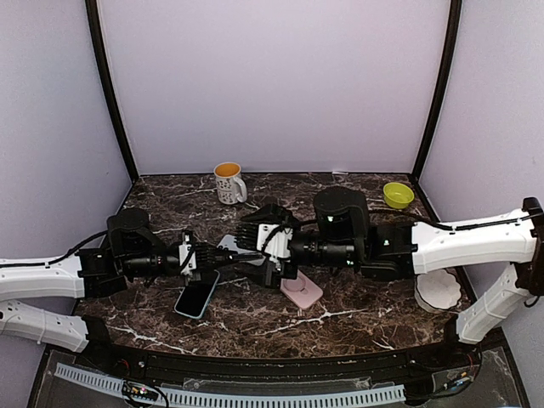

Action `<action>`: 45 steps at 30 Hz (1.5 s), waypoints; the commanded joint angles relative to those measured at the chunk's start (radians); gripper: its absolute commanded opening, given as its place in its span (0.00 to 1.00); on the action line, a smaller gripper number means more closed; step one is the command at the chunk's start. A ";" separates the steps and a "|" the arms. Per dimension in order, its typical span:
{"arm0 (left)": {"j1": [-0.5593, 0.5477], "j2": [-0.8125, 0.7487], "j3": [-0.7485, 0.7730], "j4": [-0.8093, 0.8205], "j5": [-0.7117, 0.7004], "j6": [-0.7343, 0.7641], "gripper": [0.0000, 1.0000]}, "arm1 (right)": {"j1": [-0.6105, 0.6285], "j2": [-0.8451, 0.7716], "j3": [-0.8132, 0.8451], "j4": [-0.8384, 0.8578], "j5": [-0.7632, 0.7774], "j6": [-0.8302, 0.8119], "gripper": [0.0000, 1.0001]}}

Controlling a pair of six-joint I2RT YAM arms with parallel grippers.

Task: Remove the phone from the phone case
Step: Pass from the right arm to the left, then pass from the left arm to the right

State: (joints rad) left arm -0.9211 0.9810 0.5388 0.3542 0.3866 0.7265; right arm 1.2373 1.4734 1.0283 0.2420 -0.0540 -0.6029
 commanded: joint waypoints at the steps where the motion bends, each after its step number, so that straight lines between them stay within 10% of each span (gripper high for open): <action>1: -0.003 -0.002 0.070 -0.035 -0.127 0.082 0.00 | 0.032 0.046 0.177 -0.406 0.124 0.041 0.94; 9: -0.004 0.009 0.086 -0.067 -0.188 0.096 0.00 | 0.043 0.206 0.419 -0.712 0.213 0.055 0.77; 45: -0.002 -0.030 0.066 -0.041 -0.138 0.077 0.00 | -0.007 0.147 0.242 -0.329 0.155 0.071 0.44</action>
State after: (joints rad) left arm -0.9192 0.9760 0.5808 0.2340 0.2283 0.8078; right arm 1.2358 1.6051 1.2564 -0.1551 0.1043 -0.5243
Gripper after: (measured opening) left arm 0.115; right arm 0.473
